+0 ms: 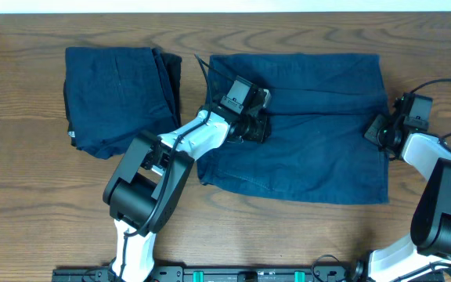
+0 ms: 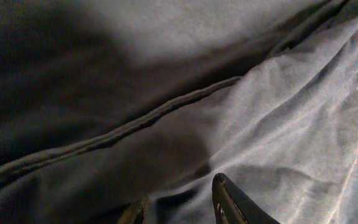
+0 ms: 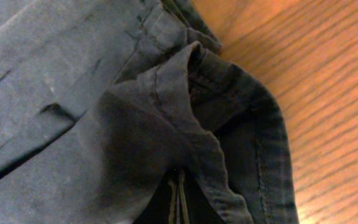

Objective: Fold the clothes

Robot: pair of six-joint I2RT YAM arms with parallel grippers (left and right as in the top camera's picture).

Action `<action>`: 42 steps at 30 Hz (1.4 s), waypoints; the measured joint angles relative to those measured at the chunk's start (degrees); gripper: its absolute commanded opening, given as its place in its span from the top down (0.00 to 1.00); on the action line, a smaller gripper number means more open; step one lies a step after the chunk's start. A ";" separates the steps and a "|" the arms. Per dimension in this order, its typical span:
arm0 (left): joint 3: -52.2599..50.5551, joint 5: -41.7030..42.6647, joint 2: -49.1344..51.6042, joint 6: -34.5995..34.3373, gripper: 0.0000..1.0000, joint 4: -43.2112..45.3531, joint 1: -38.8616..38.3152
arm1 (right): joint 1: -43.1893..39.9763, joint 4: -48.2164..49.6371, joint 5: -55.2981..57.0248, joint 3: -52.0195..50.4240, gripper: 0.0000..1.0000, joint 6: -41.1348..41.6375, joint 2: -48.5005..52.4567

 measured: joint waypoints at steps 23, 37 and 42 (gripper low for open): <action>-0.09 -1.75 -11.82 -0.85 0.64 -4.20 8.26 | -0.02 -33.29 -38.34 22.56 0.99 -14.69 3.37; -2.67 -1.66 -8.26 -0.85 0.64 -11.82 7.85 | 17.35 -6.51 -36.87 5.70 0.99 -15.89 3.39; -3.74 -1.64 -4.92 -0.85 0.64 -11.72 7.30 | 19.52 -6.43 -26.82 3.89 0.99 -11.56 3.39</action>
